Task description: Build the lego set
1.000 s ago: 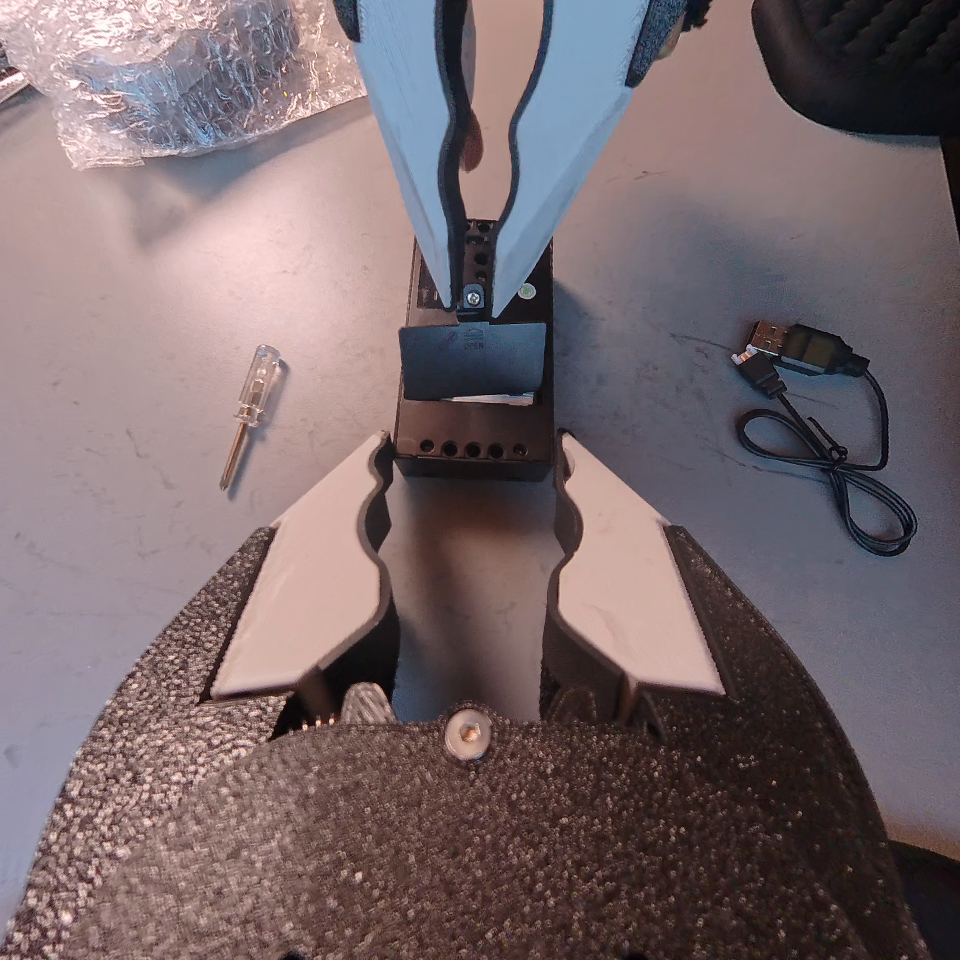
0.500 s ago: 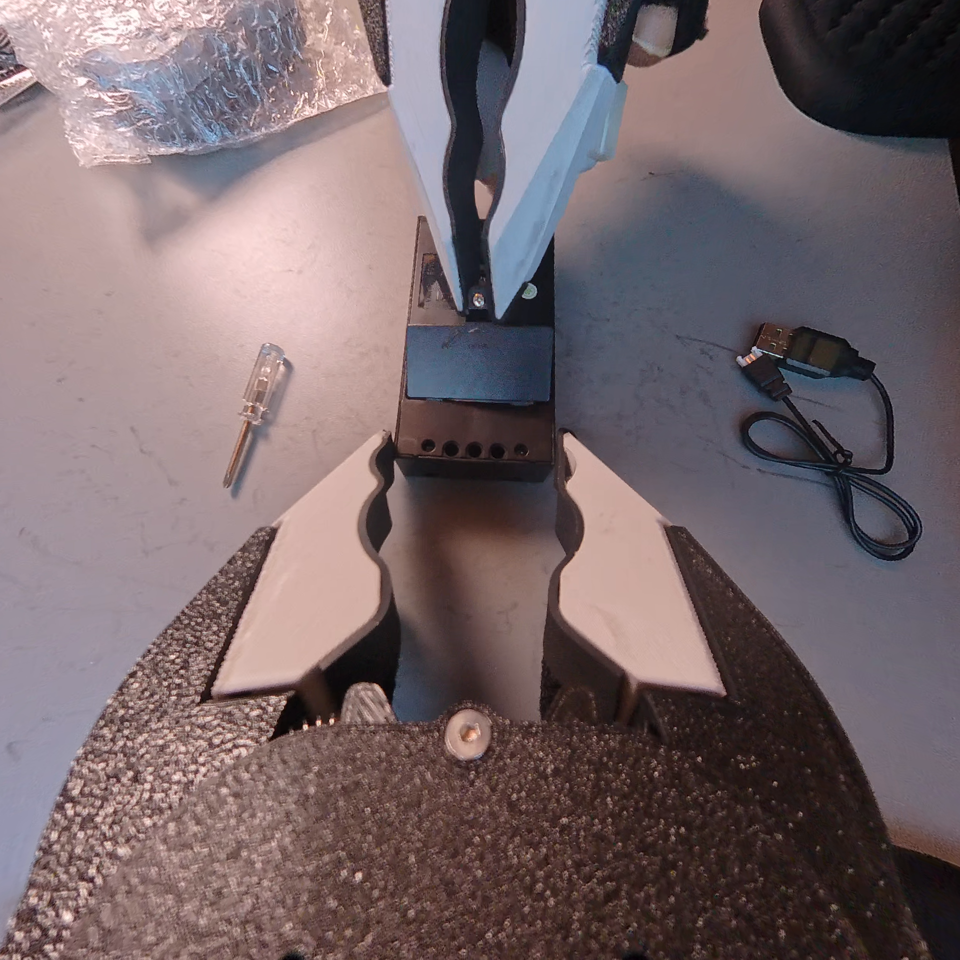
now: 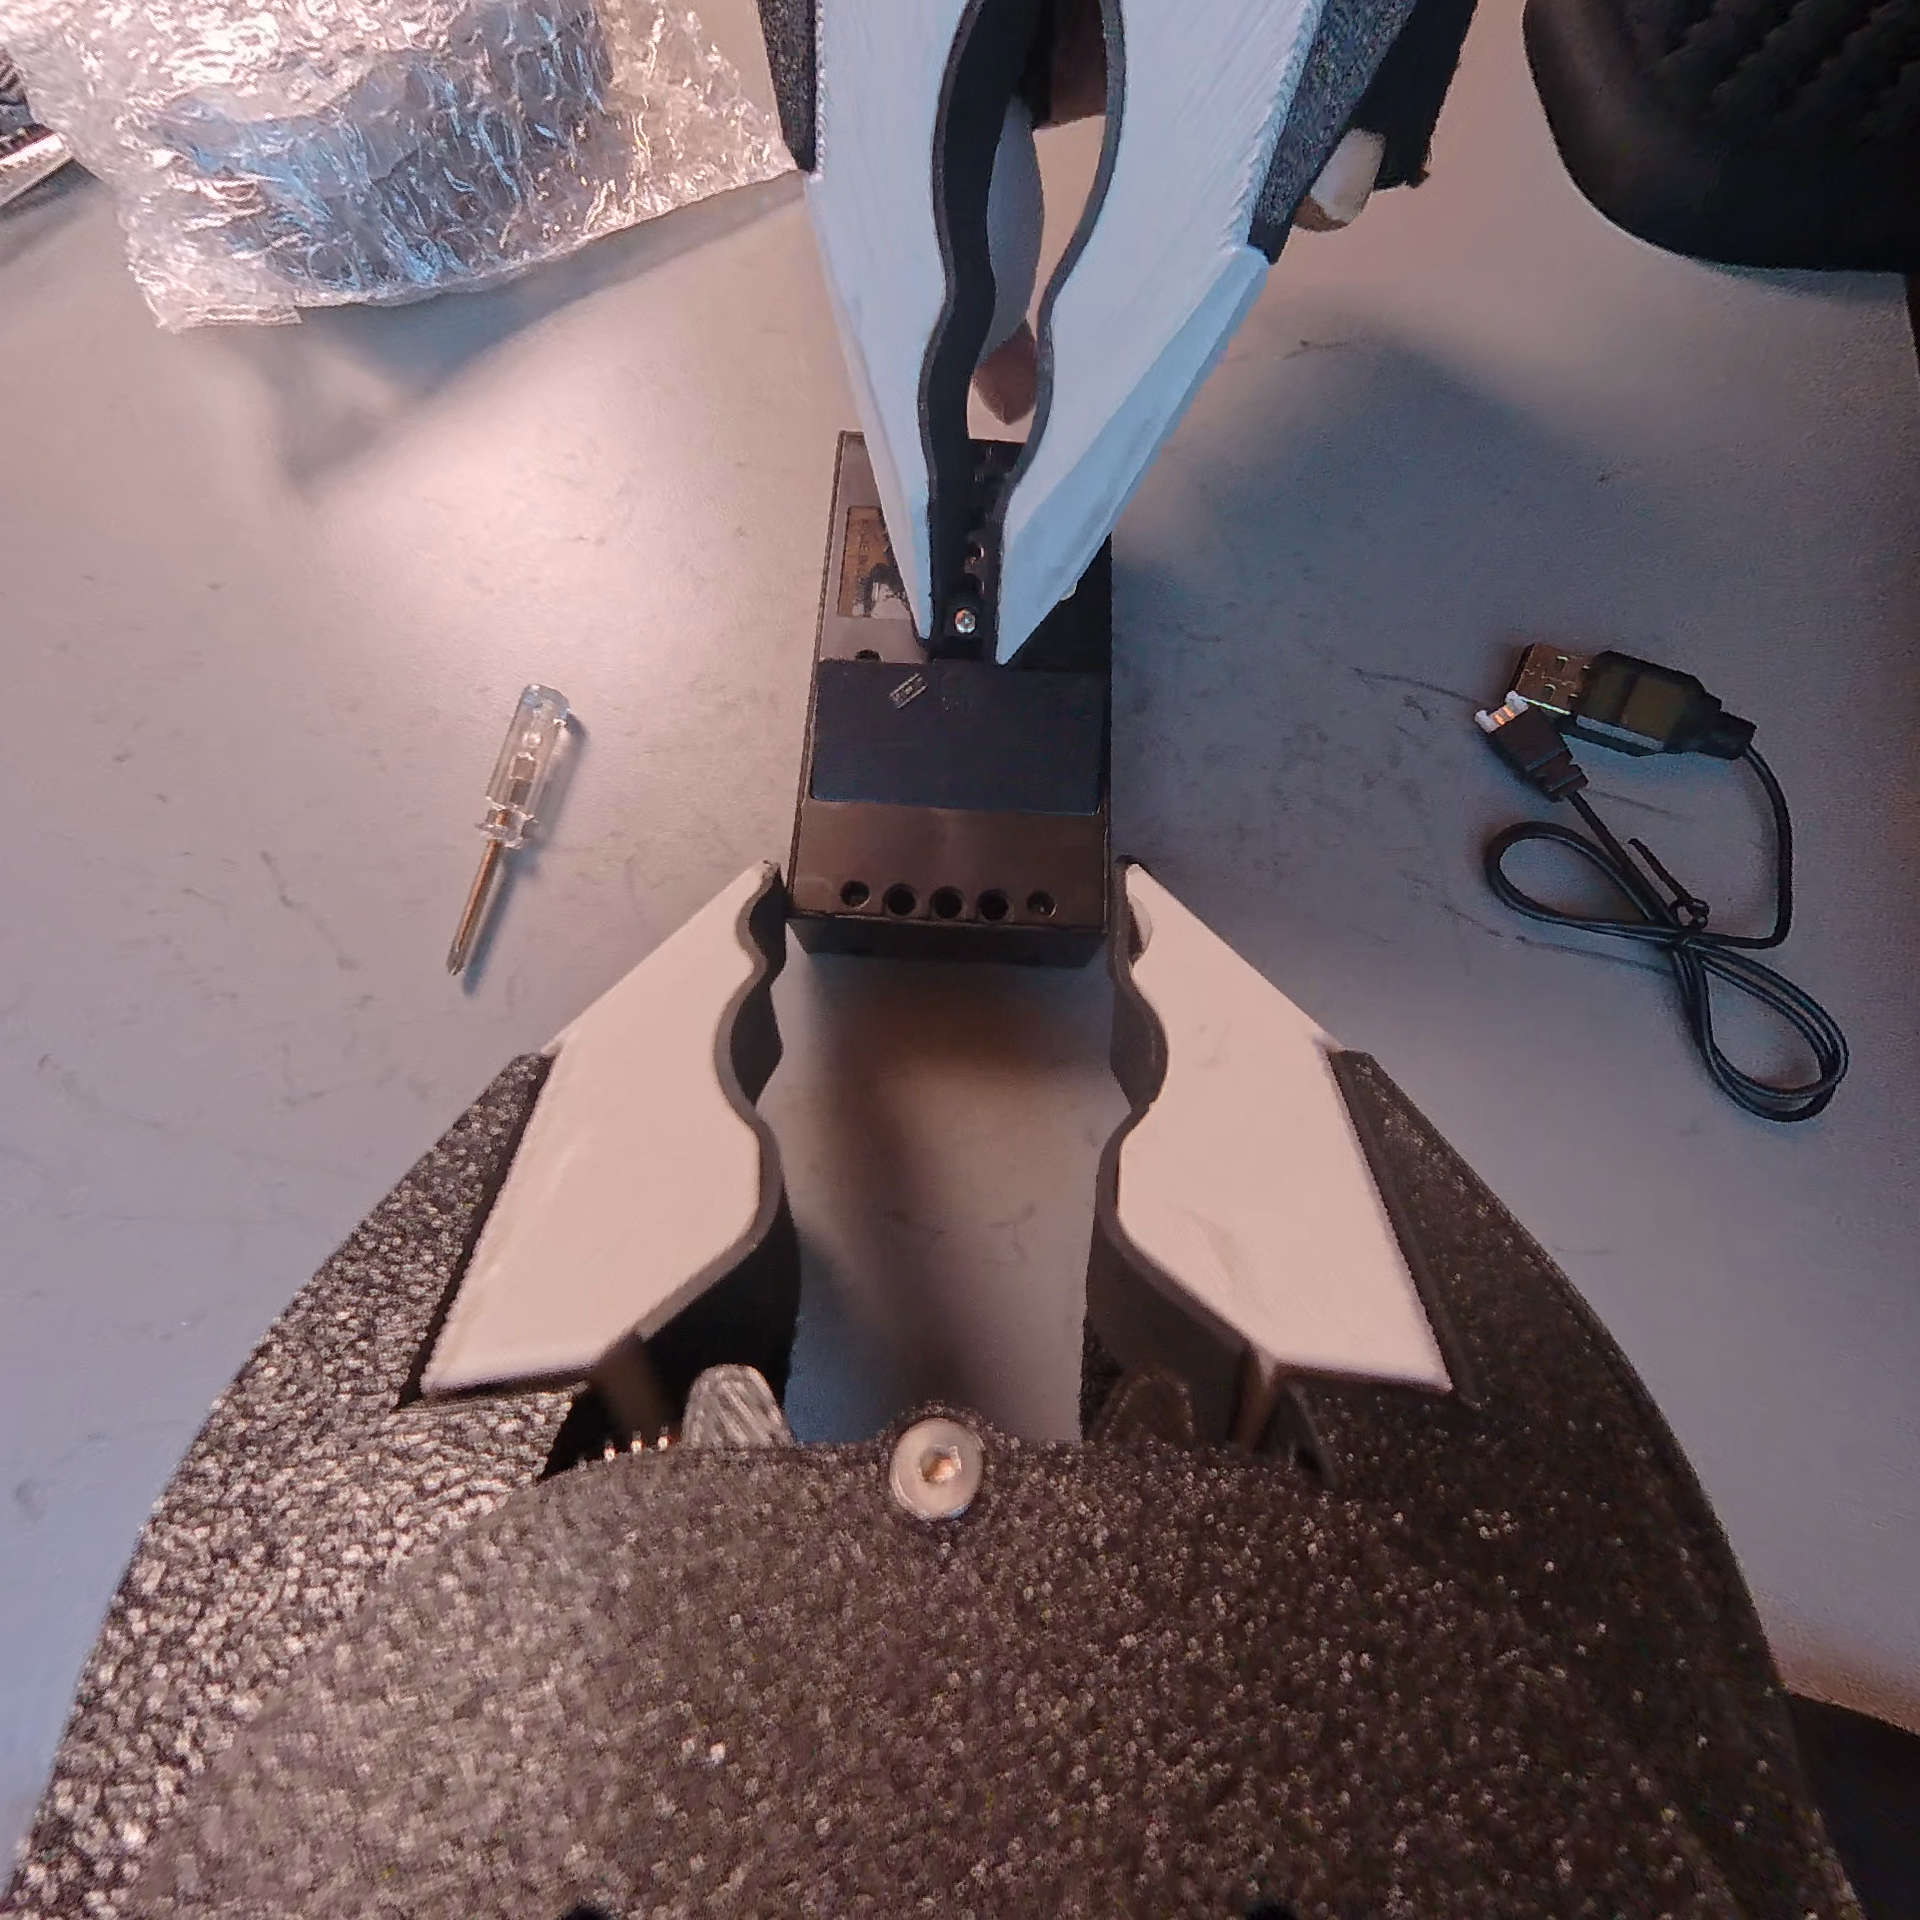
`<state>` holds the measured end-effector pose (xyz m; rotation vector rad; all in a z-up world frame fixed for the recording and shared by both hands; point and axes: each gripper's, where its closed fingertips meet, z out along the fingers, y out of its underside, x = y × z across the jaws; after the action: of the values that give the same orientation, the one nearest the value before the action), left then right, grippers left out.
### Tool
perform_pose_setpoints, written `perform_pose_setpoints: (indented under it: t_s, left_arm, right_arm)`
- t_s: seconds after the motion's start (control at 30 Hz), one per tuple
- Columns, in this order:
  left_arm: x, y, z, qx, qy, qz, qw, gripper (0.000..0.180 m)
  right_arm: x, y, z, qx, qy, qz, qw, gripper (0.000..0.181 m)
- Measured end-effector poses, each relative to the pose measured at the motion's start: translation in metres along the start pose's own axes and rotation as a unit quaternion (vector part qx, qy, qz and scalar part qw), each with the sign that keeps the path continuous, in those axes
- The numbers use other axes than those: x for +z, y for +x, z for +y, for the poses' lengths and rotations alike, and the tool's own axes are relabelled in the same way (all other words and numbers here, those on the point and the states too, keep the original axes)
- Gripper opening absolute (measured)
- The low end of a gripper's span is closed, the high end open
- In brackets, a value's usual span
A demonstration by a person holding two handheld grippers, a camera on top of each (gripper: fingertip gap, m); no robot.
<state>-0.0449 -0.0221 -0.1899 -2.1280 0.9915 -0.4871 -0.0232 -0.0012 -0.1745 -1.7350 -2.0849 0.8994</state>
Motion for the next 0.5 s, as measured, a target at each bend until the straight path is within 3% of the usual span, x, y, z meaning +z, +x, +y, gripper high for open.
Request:
perform_pose_setpoints:
  t_s: [0.23, 0.4, 0.5]
  left_arm:
    - [-0.009, 0.002, -0.008, -0.011, 0.036, 0.017, 0.999, 0.062]
    - [-0.021, 0.001, -0.03, -0.001, 0.104, 0.003, 0.995, 0.028]
    - [-0.012, 0.003, -0.034, 0.023, 0.097, -0.019, 0.995, 0.019]
  right_arm:
    - [0.003, -0.004, -0.002, -0.043, -0.035, 0.009, 0.998, 0.007]
    - [0.003, -0.003, -0.002, -0.049, -0.048, 0.008, 0.998, 0.007]
    - [0.004, -0.003, -0.003, -0.053, -0.05, 0.008, 0.997, 0.007]
